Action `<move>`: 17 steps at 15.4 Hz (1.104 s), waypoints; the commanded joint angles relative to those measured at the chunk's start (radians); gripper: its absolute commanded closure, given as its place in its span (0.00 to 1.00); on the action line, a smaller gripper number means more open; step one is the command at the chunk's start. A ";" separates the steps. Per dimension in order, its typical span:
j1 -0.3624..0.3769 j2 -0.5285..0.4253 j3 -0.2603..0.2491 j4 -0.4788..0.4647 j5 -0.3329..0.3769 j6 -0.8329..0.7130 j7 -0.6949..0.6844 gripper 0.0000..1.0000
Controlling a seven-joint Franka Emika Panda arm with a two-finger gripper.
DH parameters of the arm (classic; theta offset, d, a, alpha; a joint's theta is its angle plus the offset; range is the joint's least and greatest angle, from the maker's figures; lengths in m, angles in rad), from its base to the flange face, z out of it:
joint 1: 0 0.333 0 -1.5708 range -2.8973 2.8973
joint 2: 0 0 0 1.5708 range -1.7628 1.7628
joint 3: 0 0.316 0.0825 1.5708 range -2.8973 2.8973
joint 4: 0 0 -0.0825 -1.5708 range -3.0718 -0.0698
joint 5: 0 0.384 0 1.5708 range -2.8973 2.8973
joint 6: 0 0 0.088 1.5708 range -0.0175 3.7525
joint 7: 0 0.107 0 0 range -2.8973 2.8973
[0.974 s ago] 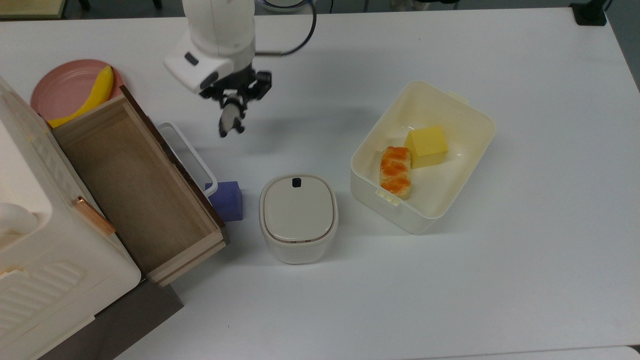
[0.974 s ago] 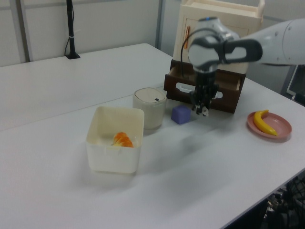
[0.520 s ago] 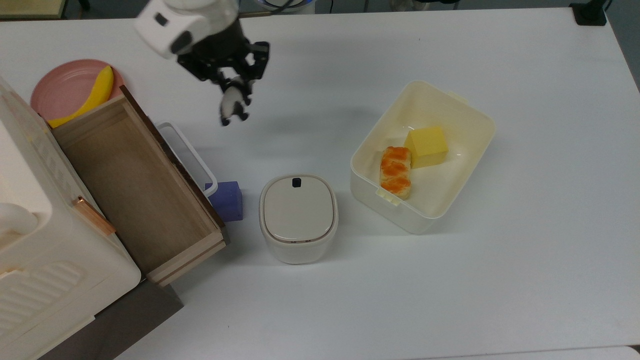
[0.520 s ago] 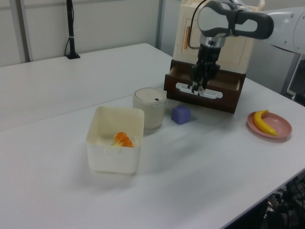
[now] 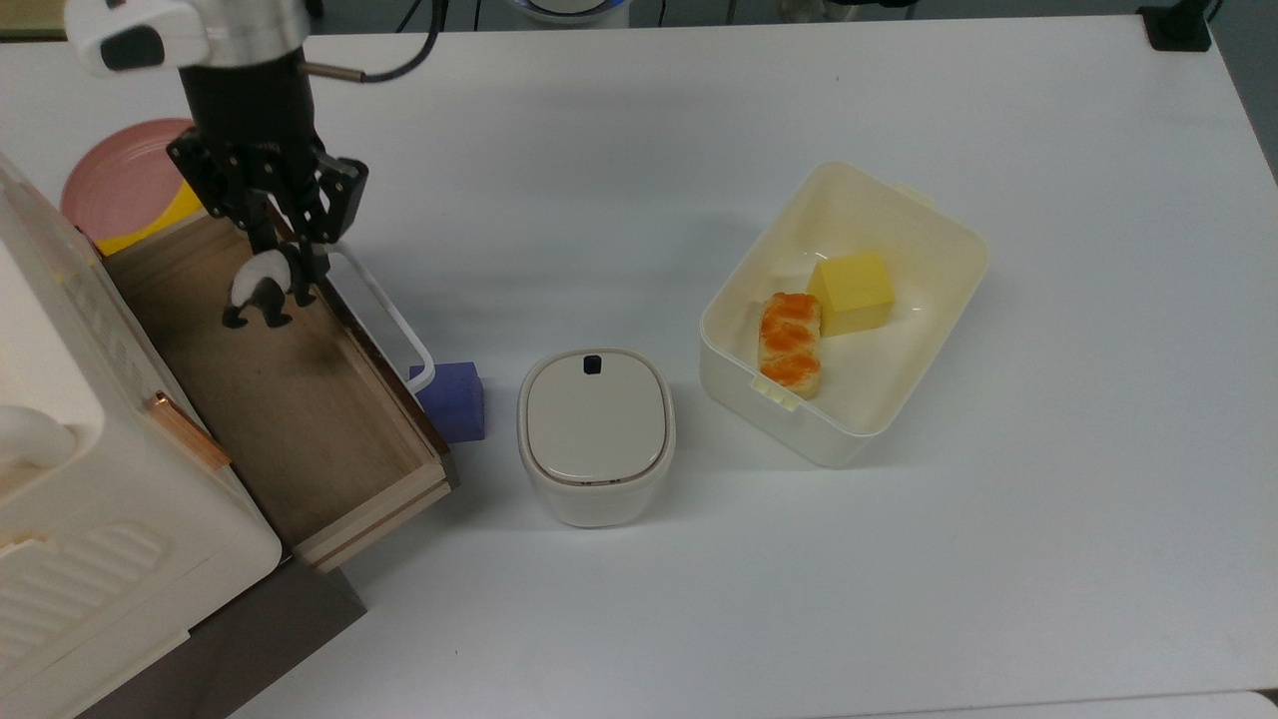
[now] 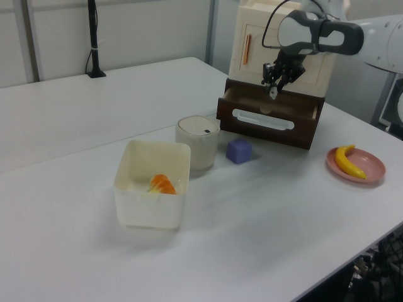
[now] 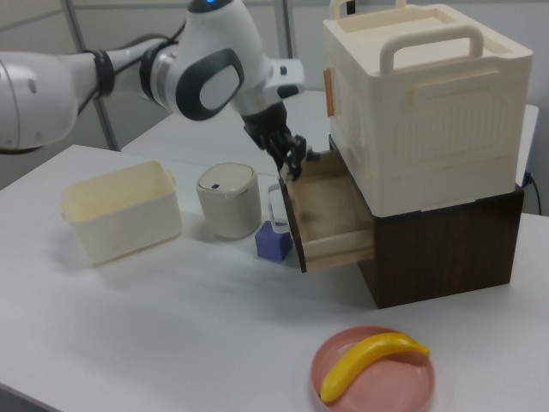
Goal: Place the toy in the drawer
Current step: 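Lift the panda toy and carry it over the open wooden drawer, then lower the panda toy into the drawer and open the gripper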
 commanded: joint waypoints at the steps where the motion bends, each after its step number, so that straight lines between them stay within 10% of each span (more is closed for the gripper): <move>1: 0.008 0.037 -0.011 -0.048 0.008 0.056 0.019 1.00; 5: -0.015 0.057 -0.025 -0.062 -0.006 0.079 0.019 0.96; 6: -0.015 0.057 -0.038 -0.065 -0.005 0.090 0.016 0.81; 7: -0.015 0.063 -0.045 -0.065 -0.006 0.095 0.018 0.19; 9: -0.015 0.066 -0.048 -0.065 -0.008 0.096 0.016 0.00; 17: 0.007 0.011 -0.045 -0.055 -0.012 0.048 0.016 0.00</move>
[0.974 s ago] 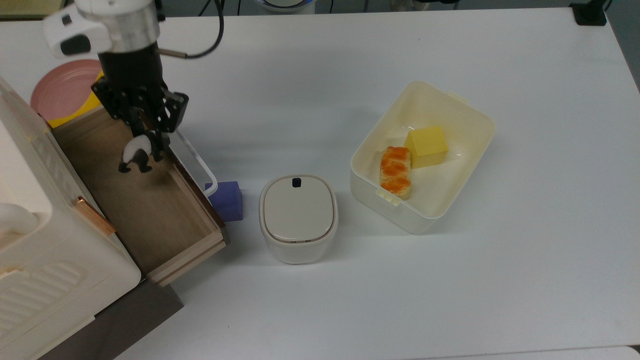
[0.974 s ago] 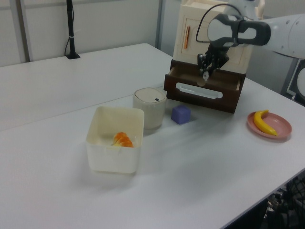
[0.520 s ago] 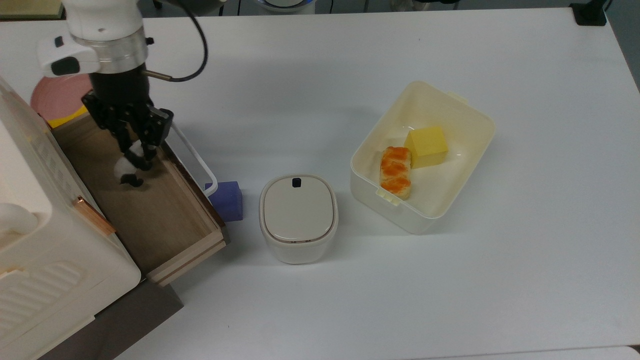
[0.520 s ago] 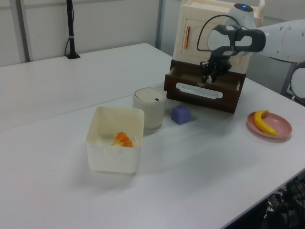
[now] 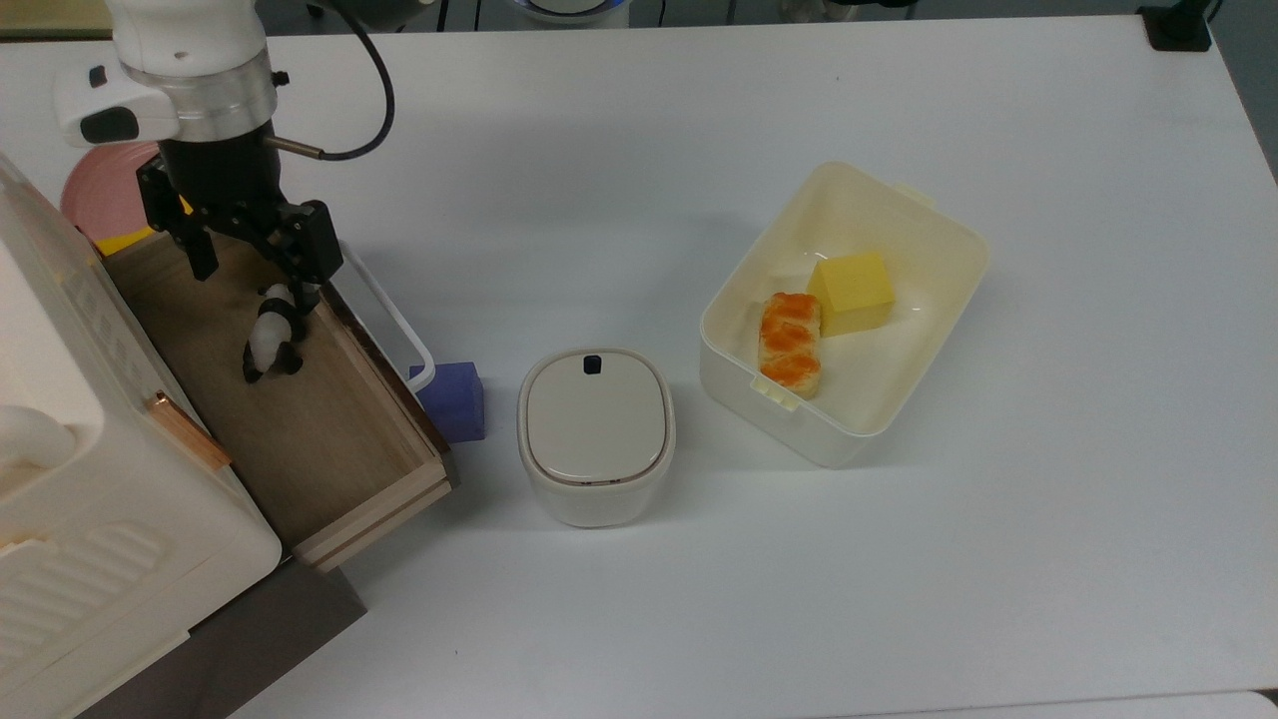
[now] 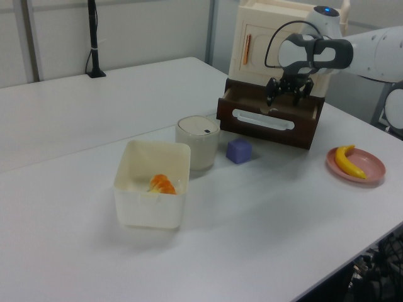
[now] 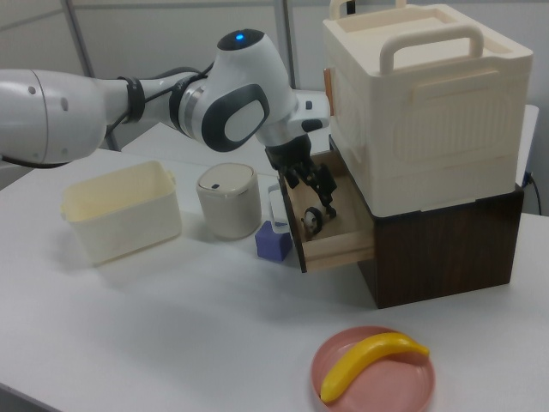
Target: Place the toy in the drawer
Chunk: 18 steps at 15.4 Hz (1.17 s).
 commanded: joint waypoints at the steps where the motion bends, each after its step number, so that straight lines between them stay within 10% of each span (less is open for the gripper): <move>1: 0.044 -0.071 -0.001 -0.015 -0.011 -0.076 0.001 0.00; 7: 0.106 -0.161 0.086 0.005 -0.087 -0.478 -0.009 0.00; 18: 0.139 -0.215 0.142 -0.014 -0.140 -0.564 -0.032 0.00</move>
